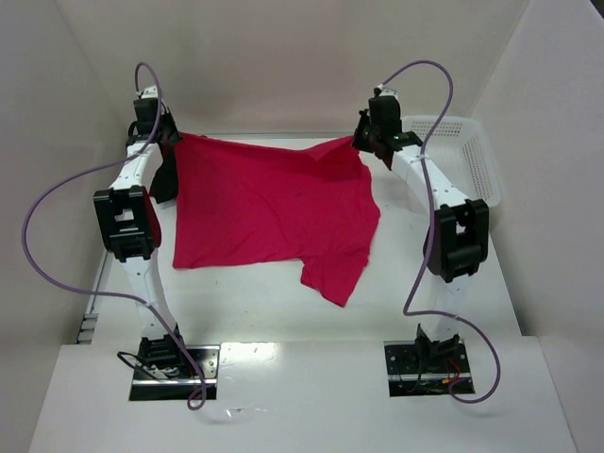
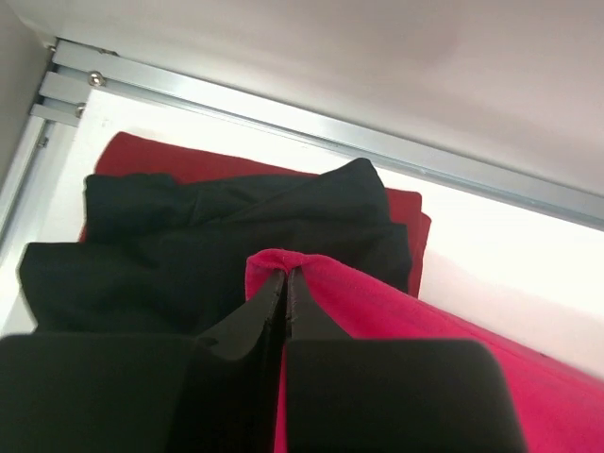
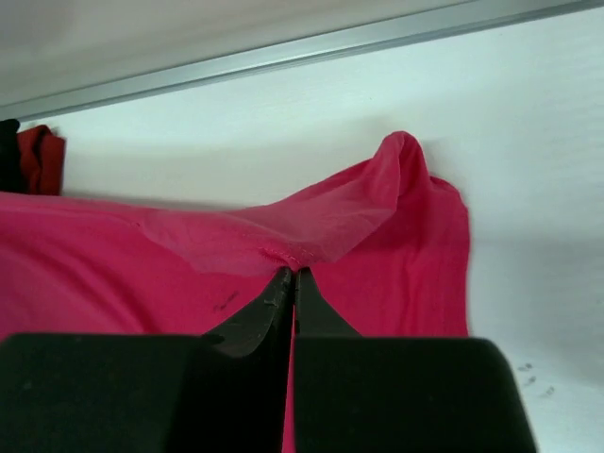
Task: Fold and stack the t-shirts
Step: Grap the side of the flattened tshirt furthest away from the robot with both arms, then fold the flattened tshirt in 1/3 of the way
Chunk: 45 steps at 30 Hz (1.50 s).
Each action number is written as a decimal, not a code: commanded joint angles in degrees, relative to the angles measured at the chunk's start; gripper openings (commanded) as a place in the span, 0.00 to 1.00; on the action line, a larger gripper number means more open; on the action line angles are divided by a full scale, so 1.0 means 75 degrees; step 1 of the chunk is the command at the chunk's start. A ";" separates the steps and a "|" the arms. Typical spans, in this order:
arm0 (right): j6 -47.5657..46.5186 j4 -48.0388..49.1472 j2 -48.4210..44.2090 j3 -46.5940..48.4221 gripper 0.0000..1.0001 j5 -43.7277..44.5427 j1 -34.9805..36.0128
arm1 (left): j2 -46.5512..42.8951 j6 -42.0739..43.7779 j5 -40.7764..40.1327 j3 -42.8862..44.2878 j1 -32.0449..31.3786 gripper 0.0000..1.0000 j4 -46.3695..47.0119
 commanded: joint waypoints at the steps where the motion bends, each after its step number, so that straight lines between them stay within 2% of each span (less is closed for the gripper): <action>1: -0.0124 -0.0430 -0.1204 -0.0102 0.00 0.0171 -0.0105 | -0.0793 0.0327 0.0114 -0.0156 0.0190 0.00 0.0099; 6: -0.0053 -0.0513 -0.2047 -0.0793 0.00 -0.0133 -0.0105 | -0.1202 0.0397 0.0045 -0.0800 0.0190 0.00 0.0099; 12: 0.0321 -0.0583 -0.3090 -0.2653 0.00 -0.0602 -0.0105 | -0.1660 0.0491 -0.0050 -0.1691 0.0190 0.00 0.0169; 15: 0.0392 -0.0677 -0.3338 -0.3405 0.00 -0.0602 -0.0105 | -0.1999 0.0491 0.0031 -0.2066 0.0190 0.00 0.0169; 24: 0.0615 -0.0373 -0.3655 -0.4625 0.00 -0.0989 -0.0036 | -0.3124 0.0070 -0.0120 -0.3751 0.0190 0.00 0.0321; 36: 0.0380 -0.0161 -0.3081 -0.4989 0.00 -0.1352 -0.0035 | -0.3582 -0.0235 0.0126 -0.5359 0.0190 0.00 0.0321; 45: 0.0029 -0.0173 -0.2613 -0.4990 0.03 -0.1059 -0.0035 | -0.3582 -0.0306 0.0126 -0.5630 0.0190 0.00 0.0251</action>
